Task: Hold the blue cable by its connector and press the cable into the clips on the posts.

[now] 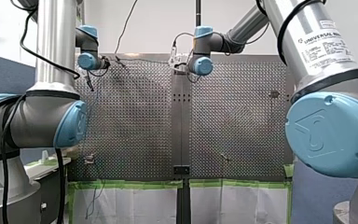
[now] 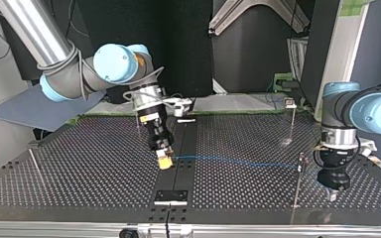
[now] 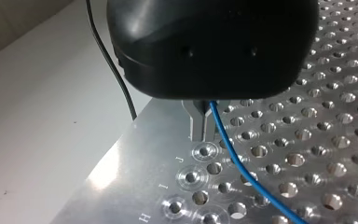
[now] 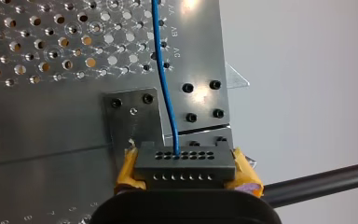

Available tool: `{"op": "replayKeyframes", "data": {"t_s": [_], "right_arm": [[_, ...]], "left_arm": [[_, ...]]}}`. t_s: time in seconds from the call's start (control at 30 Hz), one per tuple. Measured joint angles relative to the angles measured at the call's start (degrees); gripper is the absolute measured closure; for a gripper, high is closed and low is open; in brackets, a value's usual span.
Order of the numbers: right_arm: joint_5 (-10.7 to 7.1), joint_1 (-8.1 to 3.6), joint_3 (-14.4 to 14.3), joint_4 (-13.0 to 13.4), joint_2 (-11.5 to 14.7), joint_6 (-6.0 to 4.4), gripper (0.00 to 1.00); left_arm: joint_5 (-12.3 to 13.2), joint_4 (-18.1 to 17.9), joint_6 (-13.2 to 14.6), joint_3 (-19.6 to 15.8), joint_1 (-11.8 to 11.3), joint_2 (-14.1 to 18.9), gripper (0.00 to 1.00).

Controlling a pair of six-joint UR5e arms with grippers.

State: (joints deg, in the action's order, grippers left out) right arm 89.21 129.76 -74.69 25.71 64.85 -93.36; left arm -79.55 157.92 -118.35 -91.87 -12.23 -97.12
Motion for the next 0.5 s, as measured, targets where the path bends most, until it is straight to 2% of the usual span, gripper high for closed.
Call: {"op": "replayKeyframes", "data": {"t_s": [0.17,0.33,0.5], "right_arm": [[0.02,0.3,1.7,-1.6,-1.7,0.0,1.0],[-0.06,-0.09,4.5,-3.1,-4.0,-0.39,1.0],[-0.15,-0.27,6.8,-3.4,-4.5,-0.52,1.0]], "left_arm": [[0.3,0.2,-0.1,0.0,0.1,0.0,1.0],[0.2,0.2,0.0,0.0,0.4,0.0,1.0],[-1.5,0.5,0.3,0.0,0.3,0.0,1.0]]}}
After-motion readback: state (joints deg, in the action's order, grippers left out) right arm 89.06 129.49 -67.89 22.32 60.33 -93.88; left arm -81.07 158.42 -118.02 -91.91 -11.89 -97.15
